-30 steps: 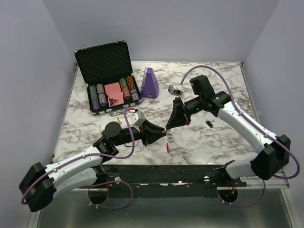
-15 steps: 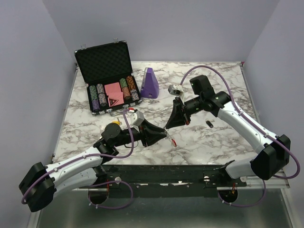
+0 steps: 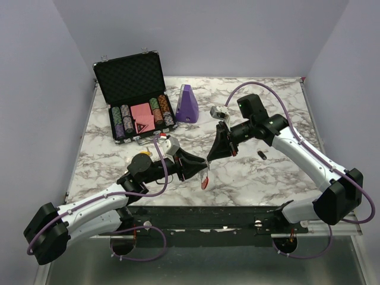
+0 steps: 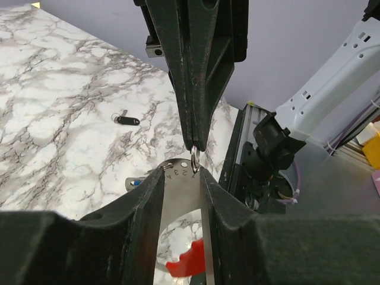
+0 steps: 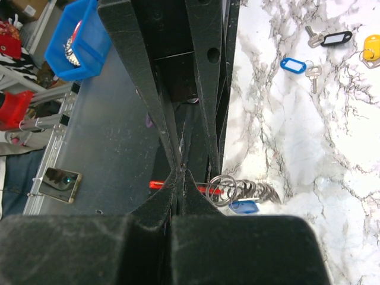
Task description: Put the keys on the keyring
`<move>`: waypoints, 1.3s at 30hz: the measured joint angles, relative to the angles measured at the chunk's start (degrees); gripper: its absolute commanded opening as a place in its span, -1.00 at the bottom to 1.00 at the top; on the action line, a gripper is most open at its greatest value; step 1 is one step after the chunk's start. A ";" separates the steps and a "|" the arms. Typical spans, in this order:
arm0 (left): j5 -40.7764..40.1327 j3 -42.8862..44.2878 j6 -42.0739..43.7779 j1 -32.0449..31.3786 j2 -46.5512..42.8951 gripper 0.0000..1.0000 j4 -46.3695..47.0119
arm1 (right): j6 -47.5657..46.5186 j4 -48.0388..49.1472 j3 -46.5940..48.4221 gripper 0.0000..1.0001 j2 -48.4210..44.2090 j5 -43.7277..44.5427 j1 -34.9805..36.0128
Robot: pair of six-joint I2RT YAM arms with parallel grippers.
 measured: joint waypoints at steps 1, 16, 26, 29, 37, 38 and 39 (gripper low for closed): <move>-0.17 0.00 0.00 0.00 0.00 -0.30 0.02 | 0.00 0.00 0.00 -0.99 0.00 0.02 0.00; 0.00 0.00 -0.90 0.00 1.14 -1.00 2.43 | 0.85 0.98 -0.50 -0.99 0.00 0.22 0.00; 0.55 0.00 -0.26 0.00 0.68 -1.00 2.54 | 1.20 1.33 -0.72 -0.98 0.00 0.90 0.00; 0.44 0.04 1.33 0.00 -1.09 -1.00 -0.15 | 1.22 1.70 -0.81 -0.52 0.00 1.62 0.26; 0.50 2.93 6.38 0.00 -4.17 -1.00 -11.63 | 0.44 0.94 -0.76 0.11 0.00 4.07 0.02; 0.52 3.58 6.86 0.00 -4.15 -1.00 -13.03 | 0.22 0.55 -0.68 0.15 0.00 4.31 0.02; 0.55 4.24 7.28 0.00 -4.11 -1.00 -14.23 | -0.09 0.26 -0.61 0.19 0.00 4.44 0.02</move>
